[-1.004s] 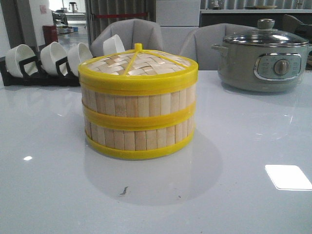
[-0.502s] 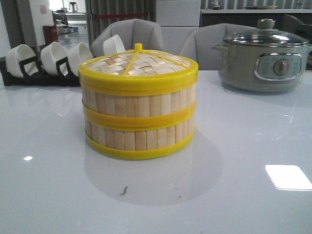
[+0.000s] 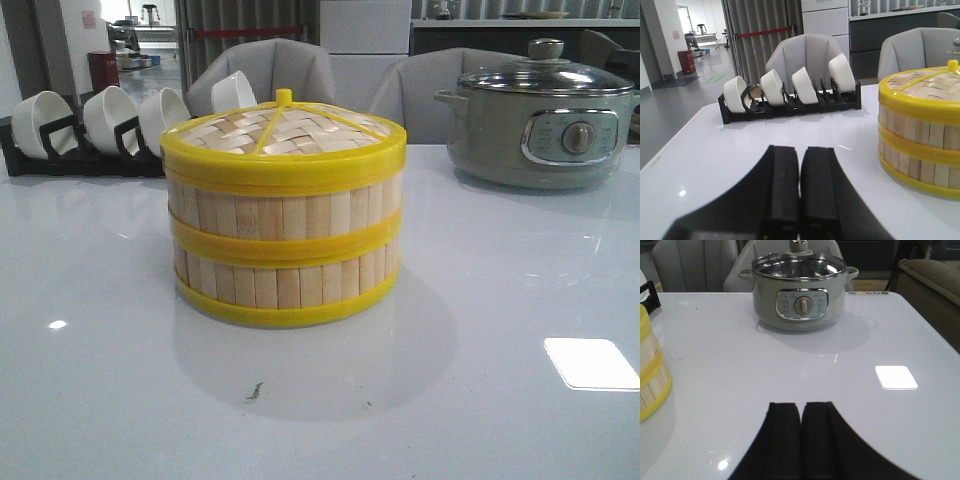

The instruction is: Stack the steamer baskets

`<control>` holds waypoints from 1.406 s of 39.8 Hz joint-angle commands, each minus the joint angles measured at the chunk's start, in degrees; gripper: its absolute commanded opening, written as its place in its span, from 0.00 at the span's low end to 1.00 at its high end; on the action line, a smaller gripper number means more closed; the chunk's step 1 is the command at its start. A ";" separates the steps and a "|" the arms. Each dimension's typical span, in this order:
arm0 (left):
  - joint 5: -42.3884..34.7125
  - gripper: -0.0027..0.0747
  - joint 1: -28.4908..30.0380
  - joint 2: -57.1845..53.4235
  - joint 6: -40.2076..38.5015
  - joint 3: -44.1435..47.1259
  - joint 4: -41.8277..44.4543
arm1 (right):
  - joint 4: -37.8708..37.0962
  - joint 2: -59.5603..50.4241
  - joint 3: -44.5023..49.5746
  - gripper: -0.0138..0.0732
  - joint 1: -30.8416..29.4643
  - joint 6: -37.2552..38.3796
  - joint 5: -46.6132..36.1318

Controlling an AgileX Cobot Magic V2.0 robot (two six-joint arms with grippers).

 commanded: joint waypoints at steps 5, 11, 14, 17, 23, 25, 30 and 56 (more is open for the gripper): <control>-5.11 0.14 0.08 -0.87 -0.02 0.08 -0.02 | -0.46 0.53 -1.76 0.23 -0.32 -0.46 -4.86; -5.11 0.14 0.08 -0.87 -0.02 0.08 -0.02 | -0.46 0.53 -1.76 0.23 -0.32 -0.46 -4.86; -5.11 0.14 0.08 -0.87 -0.02 0.08 -0.02 | -0.57 0.47 -1.76 0.23 -0.32 -0.46 -5.75; -5.11 0.14 0.08 -0.87 -0.02 0.08 -0.02 | -0.39 -0.29 -1.76 0.23 -0.32 -0.46 -6.57; -5.11 0.14 0.08 -0.87 -0.02 0.08 -0.02 | 1.78 -3.07 -0.08 0.23 -0.25 0.84 -6.45; -5.11 0.14 0.08 -0.87 -0.02 0.08 -0.02 | 1.24 -4.19 1.47 0.23 -0.25 0.84 -6.63; -5.11 0.14 0.08 -0.87 -0.02 0.08 -0.02 | 1.23 -7.71 6.85 0.23 -0.20 0.84 -7.61; -5.11 0.14 0.08 -0.74 -0.02 0.08 -0.02 | 0.99 -13.88 13.93 0.23 -0.07 0.39 -10.03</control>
